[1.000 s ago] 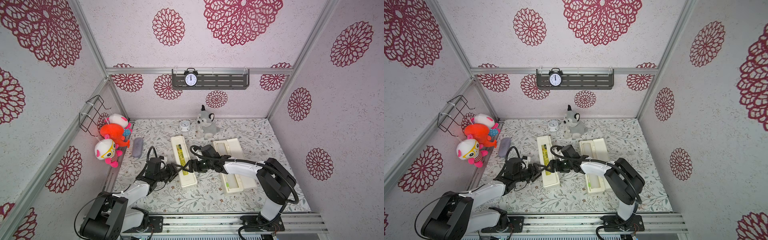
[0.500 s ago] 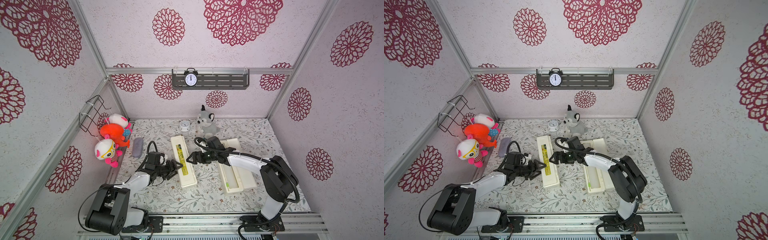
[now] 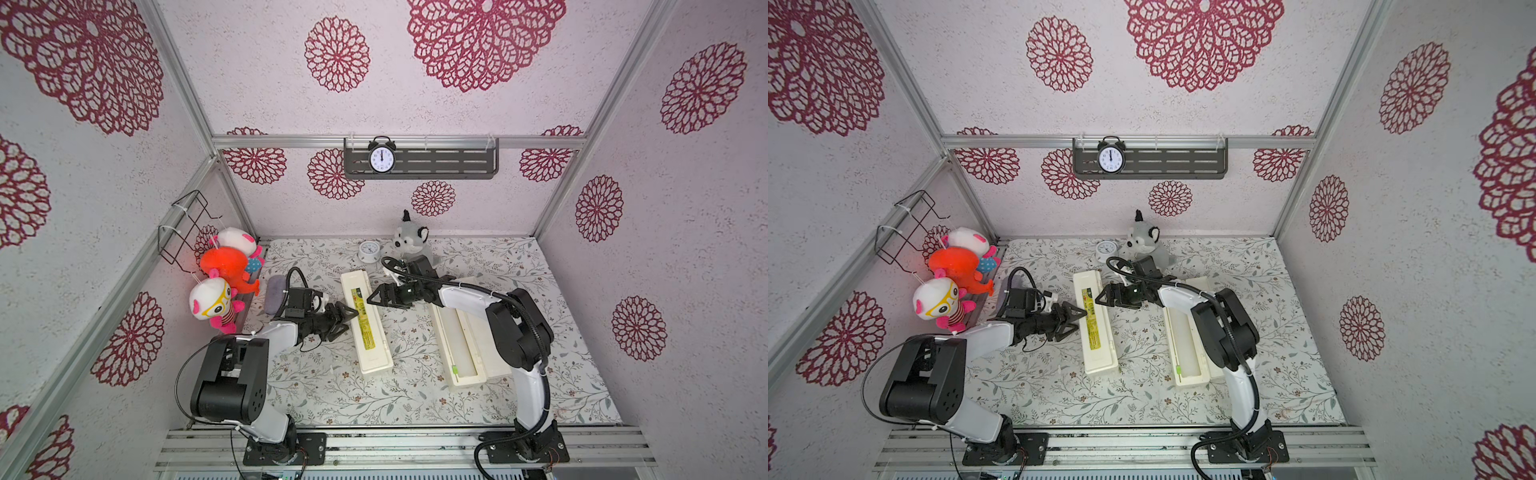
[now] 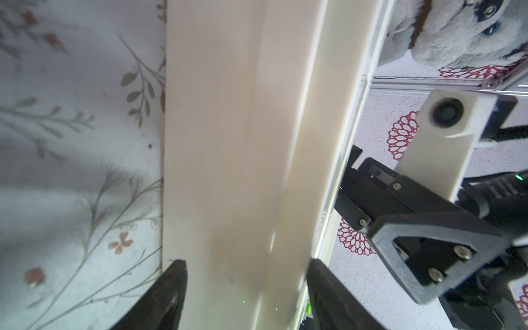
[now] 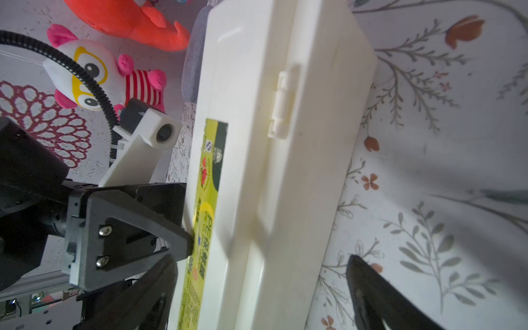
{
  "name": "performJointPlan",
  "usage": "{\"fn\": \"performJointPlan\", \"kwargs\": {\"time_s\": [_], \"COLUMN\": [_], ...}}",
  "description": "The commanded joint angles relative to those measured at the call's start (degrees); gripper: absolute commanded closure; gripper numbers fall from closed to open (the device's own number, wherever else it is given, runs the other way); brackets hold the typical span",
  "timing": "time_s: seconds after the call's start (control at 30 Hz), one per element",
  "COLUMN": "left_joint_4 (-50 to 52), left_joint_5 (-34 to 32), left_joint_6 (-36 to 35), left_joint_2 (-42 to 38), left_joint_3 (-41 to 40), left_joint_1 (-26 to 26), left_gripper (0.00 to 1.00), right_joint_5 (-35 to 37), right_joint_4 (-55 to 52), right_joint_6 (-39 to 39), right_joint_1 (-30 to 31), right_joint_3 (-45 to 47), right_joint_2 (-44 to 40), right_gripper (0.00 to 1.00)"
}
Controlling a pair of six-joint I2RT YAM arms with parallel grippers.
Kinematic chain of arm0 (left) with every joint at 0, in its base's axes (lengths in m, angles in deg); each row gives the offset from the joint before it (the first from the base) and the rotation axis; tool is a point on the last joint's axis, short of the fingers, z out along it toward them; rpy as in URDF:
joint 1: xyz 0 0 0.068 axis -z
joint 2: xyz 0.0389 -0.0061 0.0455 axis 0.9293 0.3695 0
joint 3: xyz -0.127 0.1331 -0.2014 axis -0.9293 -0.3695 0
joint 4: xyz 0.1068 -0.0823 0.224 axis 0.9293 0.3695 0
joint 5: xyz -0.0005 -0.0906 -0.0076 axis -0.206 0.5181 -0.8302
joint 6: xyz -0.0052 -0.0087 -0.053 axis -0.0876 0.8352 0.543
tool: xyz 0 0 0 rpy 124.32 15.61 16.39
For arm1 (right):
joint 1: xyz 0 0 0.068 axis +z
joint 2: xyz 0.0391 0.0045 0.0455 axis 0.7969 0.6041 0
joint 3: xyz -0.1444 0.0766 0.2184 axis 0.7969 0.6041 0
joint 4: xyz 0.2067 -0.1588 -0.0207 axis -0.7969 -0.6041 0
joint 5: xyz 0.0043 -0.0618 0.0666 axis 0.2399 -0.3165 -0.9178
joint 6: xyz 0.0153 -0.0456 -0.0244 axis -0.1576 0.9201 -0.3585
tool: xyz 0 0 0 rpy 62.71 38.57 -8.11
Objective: Put plastic wrap rolls into dispensers
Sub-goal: Close the lid on the plastic wrap cutting box.
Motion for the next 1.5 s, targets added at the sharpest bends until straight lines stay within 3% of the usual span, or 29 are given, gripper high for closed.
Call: {"fn": "performJointPlan", "kwargs": {"time_s": [0.0,0.2,0.43,0.63,0.93,1.3,1.47], "left_joint_4": [-2.15,-2.87,-0.5,-2.24,-13.89,-21.95,-14.2], "left_joint_5": [-4.46,-3.55,-2.89,-3.28,-4.2,-8.01,-7.83], "left_joint_6": [0.06,-0.52,-1.73,-0.25,7.66,16.26,13.91], "left_joint_2": [4.94,10.77,10.45,9.21,7.43,-2.84,-10.94], "left_joint_3": [1.52,7.48,8.27,5.09,-2.84,-13.67,-14.62], "left_joint_1": [-2.88,-3.18,-3.06,-1.07,4.42,10.4,10.94], "left_gripper": [0.31,0.31,0.35,0.39,0.42,0.42,0.37], "right_joint_5": [-5.49,-9.33,-8.2,-7.5,-7.67,-8.2,-7.52], "right_joint_4": [2.92,8.88,7.46,5.94,10.22,18.71,17.92], "right_joint_6": [-1.02,-6.39,-6.21,-5.22,-7.49,-12.04,-10.83], "right_joint_1": [-0.84,-0.93,-0.77,0.43,1.68,4.18,3.89], "right_joint_3": [-3.65,-6.84,-8.4,-5.97,3.39,16.73,19.99], "right_joint_2": [2.04,6.77,6.87,5.83,0.73,-8.03,-12.06], "right_gripper": [0.08,0.09,0.09,0.2,0.36,0.4,0.33]}}
